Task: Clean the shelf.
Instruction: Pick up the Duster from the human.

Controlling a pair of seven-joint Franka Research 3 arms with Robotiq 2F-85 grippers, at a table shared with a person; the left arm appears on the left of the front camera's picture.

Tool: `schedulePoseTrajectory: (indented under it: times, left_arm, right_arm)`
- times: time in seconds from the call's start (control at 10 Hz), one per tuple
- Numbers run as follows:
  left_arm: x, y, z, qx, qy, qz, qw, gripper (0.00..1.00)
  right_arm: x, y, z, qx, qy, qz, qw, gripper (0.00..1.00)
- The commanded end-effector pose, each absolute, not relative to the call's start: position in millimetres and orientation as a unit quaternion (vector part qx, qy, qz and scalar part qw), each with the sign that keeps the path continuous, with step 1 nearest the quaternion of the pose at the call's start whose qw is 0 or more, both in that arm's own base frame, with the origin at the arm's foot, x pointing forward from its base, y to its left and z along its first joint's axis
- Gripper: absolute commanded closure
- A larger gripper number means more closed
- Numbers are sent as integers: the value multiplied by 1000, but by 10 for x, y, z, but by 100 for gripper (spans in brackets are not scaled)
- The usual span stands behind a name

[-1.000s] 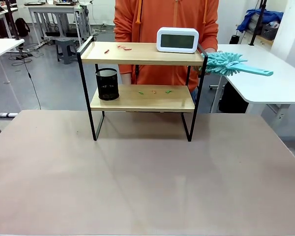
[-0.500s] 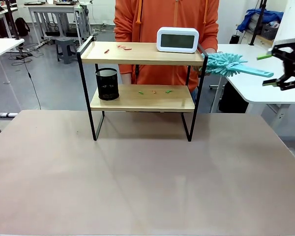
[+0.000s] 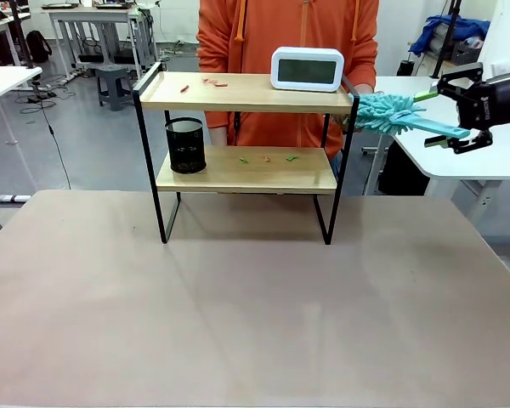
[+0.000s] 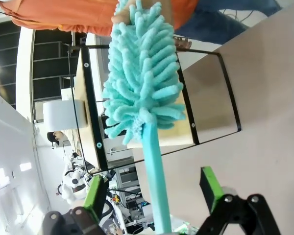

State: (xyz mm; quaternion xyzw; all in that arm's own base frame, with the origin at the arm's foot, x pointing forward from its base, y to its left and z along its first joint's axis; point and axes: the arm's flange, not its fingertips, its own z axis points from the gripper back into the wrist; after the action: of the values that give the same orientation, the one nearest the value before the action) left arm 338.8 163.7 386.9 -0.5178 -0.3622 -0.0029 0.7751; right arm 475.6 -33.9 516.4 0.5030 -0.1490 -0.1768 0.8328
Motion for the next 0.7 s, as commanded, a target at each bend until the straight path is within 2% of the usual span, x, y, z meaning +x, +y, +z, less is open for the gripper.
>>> schedulePoseTrajectory:
  times: [0.0, 0.1, 0.2, 0.3, 0.4, 0.6]
  left_arm:
    - [3390, 1629, 3889, -520, -371, -6, 769, 0]
    - [3390, 1629, 3889, -520, -371, -6, 769, 0]
    - [3390, 1629, 3889, -520, -371, -6, 769, 0]
    - [3390, 1629, 3889, -520, -371, -6, 769, 0]
    - [3390, 1629, 3889, -520, -371, -6, 769, 0]
    - [3390, 1629, 3889, -520, -371, -6, 769, 0]
  right_arm:
    - [4804, -346, 5211, 521, -140, -179, 823, 0]
    - [4798, -328, 5216, 521, -144, -170, 824, 0]
    - [4798, -323, 5209, 521, -139, -164, 826, 57]
    - [4801, -321, 5199, 522, -138, -163, 825, 58]
    - [4800, -317, 5194, 523, -140, -163, 825, 100]
    - [4805, -309, 5184, 522, -143, -163, 825, 100]
